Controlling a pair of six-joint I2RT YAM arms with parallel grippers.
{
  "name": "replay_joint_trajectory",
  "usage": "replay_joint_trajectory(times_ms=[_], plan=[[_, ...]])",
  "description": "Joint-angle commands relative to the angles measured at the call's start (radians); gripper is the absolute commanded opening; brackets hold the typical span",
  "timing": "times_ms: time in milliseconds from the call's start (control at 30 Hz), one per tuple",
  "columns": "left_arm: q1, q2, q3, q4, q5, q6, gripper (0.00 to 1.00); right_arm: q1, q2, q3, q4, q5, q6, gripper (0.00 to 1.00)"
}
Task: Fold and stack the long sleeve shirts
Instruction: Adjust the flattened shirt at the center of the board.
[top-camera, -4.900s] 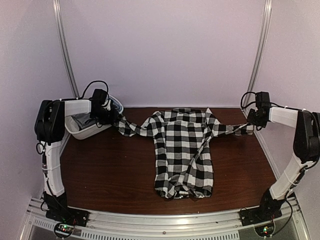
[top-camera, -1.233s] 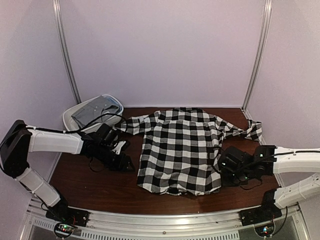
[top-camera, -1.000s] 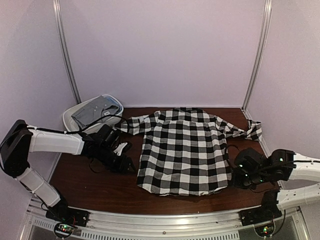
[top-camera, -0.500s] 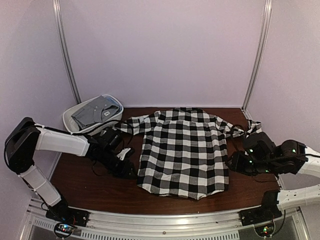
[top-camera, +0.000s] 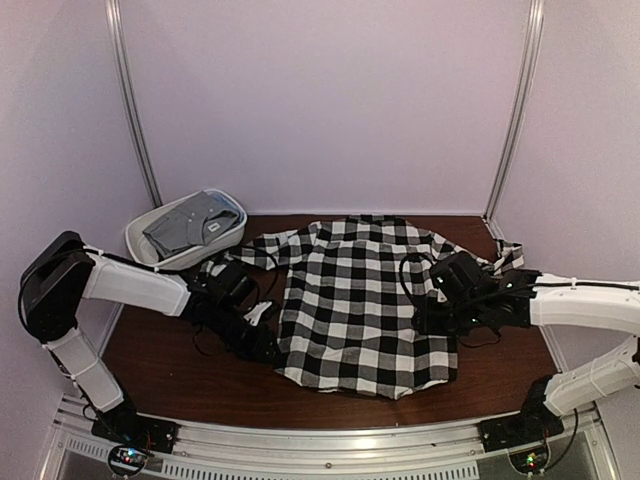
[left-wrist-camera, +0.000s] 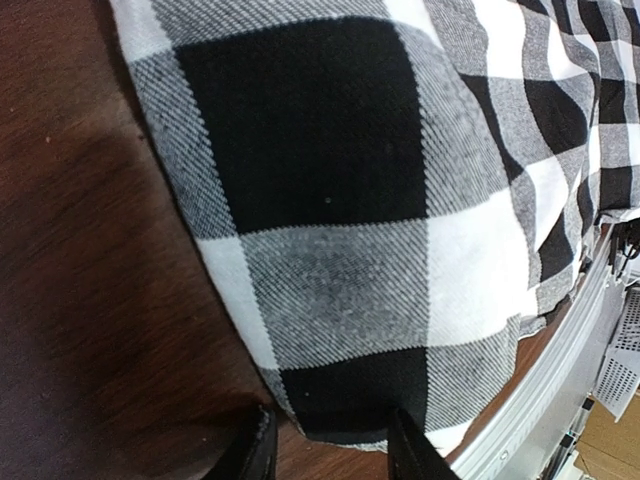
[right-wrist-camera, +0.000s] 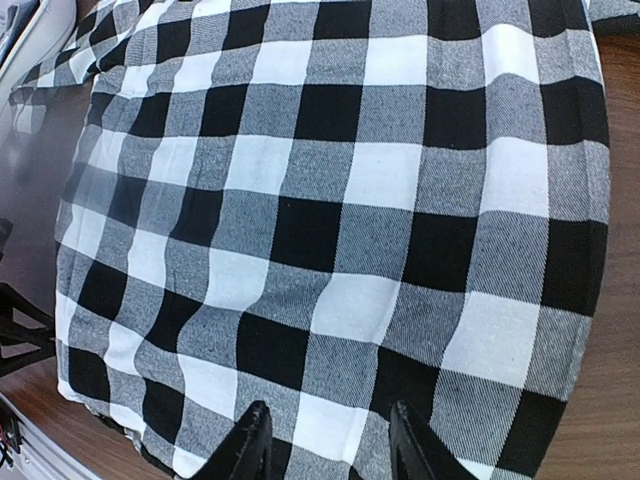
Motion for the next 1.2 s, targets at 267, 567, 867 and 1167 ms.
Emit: replay_joint_trajectory(times_ms=[267, 567, 867, 1167], plan=[[-0.026, -0.03, 0.055, -0.115, -0.076, -0.052, 0.0, -0.071, -0.09, -0.099, -0.056, -0.063, 0.001, 0.49], [-0.024, -0.138, 0.05, -0.318, -0.202, -0.056, 0.0, -0.072, -0.278, -0.2, -0.204, -0.204, 0.072, 0.76], [-0.024, -0.143, 0.038, -0.21, -0.103, -0.073, 0.17, -0.071, -0.308, -0.276, -0.22, -0.257, 0.107, 0.82], [-0.025, -0.079, 0.026, -0.108, -0.051, -0.076, 0.36, -0.072, -0.337, -0.311, -0.022, -0.236, 0.187, 0.47]])
